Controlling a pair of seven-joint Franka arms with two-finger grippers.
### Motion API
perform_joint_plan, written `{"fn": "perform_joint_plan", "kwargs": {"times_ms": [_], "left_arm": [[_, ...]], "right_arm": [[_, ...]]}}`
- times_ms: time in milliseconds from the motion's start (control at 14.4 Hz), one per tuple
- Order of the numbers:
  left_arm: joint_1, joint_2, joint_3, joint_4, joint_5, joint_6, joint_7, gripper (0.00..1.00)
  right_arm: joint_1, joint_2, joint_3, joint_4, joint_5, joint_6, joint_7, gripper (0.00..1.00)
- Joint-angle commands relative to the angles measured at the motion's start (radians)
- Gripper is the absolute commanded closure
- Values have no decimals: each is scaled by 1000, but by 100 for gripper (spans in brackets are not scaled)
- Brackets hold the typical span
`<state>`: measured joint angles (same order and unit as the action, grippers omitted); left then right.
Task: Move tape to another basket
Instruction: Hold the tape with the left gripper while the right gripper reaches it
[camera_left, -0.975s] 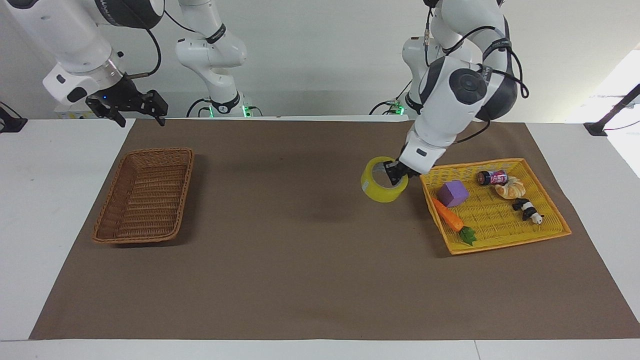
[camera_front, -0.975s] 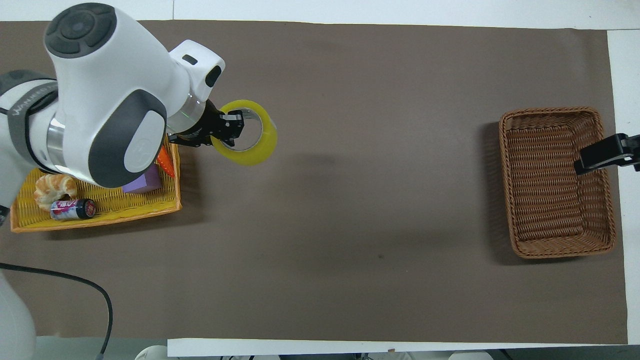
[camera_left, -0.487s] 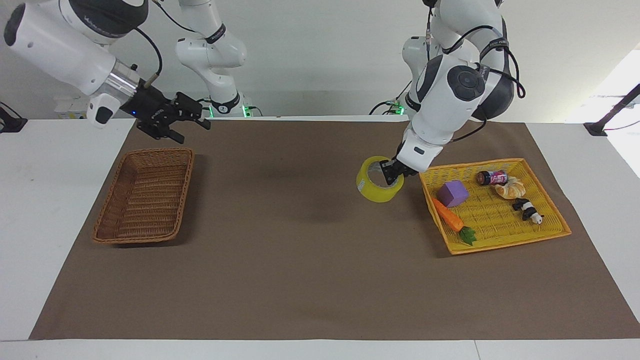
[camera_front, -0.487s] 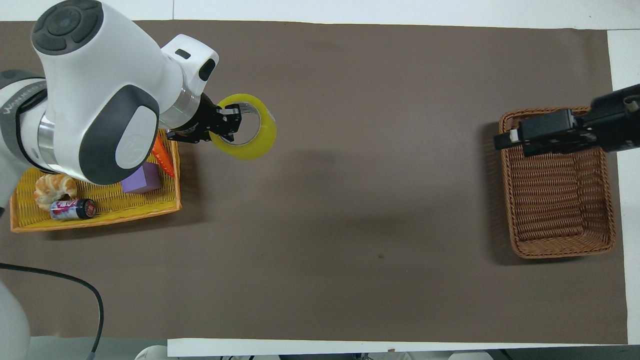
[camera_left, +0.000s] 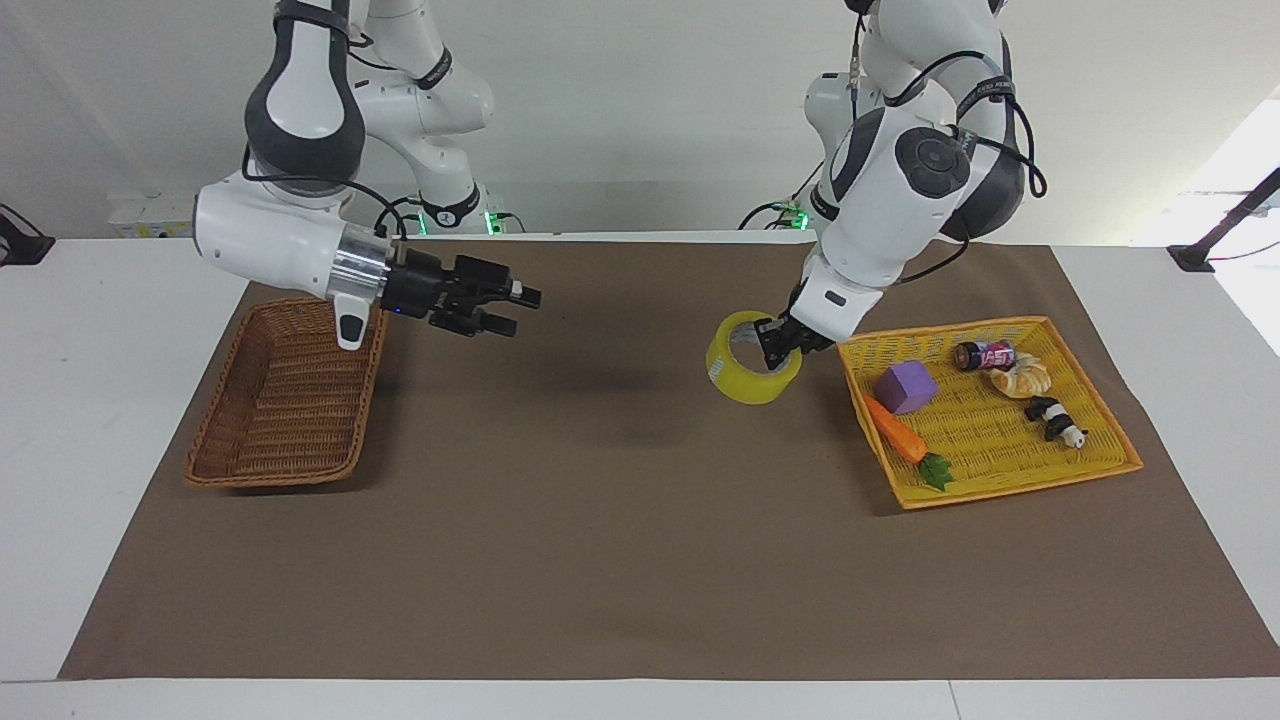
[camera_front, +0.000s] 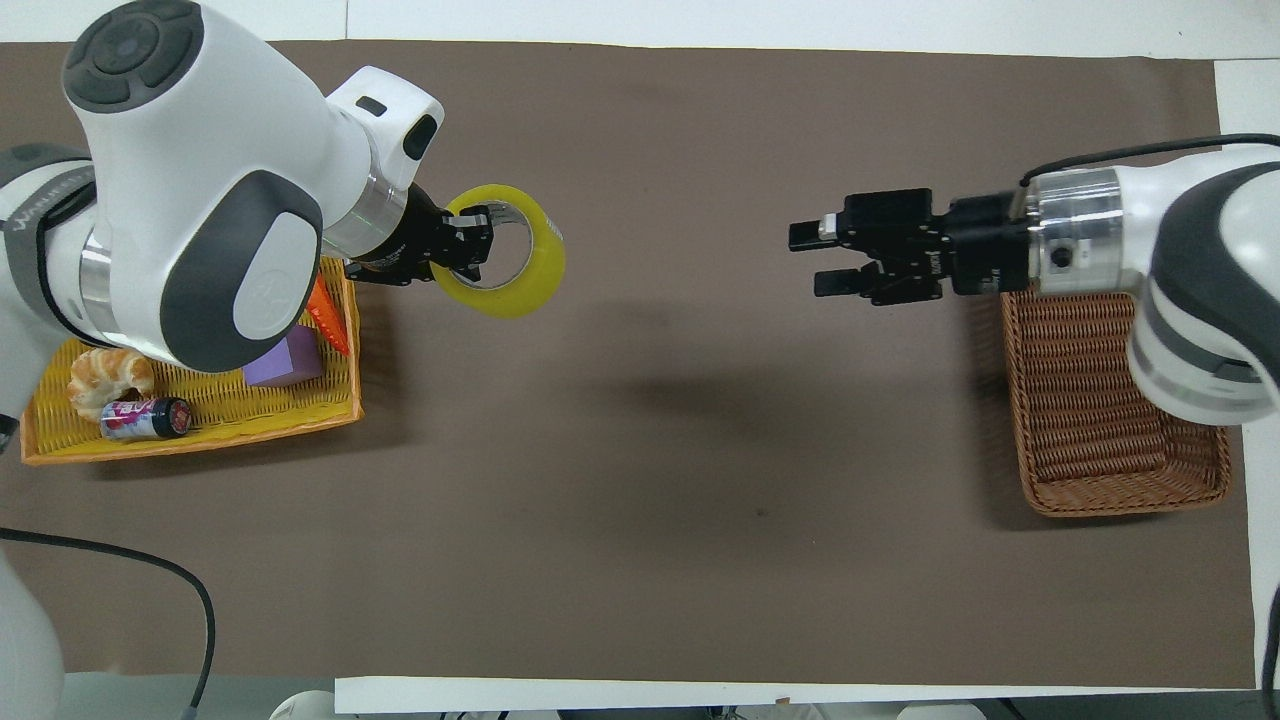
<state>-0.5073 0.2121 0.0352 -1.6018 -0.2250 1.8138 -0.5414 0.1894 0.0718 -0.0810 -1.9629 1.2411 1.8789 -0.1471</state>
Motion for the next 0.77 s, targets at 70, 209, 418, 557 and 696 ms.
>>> {"fn": "perform_joint_plan", "kwargs": {"times_ms": [70, 209, 418, 557, 696], "left_arm": [[-34, -22, 5, -6, -19, 5, -19, 95], [-42, -22, 6, -6, -20, 5, -25, 95], [-42, -23, 6, -6, -20, 2, -25, 95], [-42, -23, 6, -4, -20, 1, -25, 95], [-49, -25, 6, -6, -19, -4, -25, 95]], "right_arm": [[145, 17, 0, -56, 153, 185, -49, 1], [220, 45, 0, -51, 213, 274, -55, 1], [291, 46, 0, -51, 219, 350, -55, 1], [300, 46, 1, -53, 237, 351, -51, 1], [327, 45, 1, -59, 285, 379, -49, 1]]}}
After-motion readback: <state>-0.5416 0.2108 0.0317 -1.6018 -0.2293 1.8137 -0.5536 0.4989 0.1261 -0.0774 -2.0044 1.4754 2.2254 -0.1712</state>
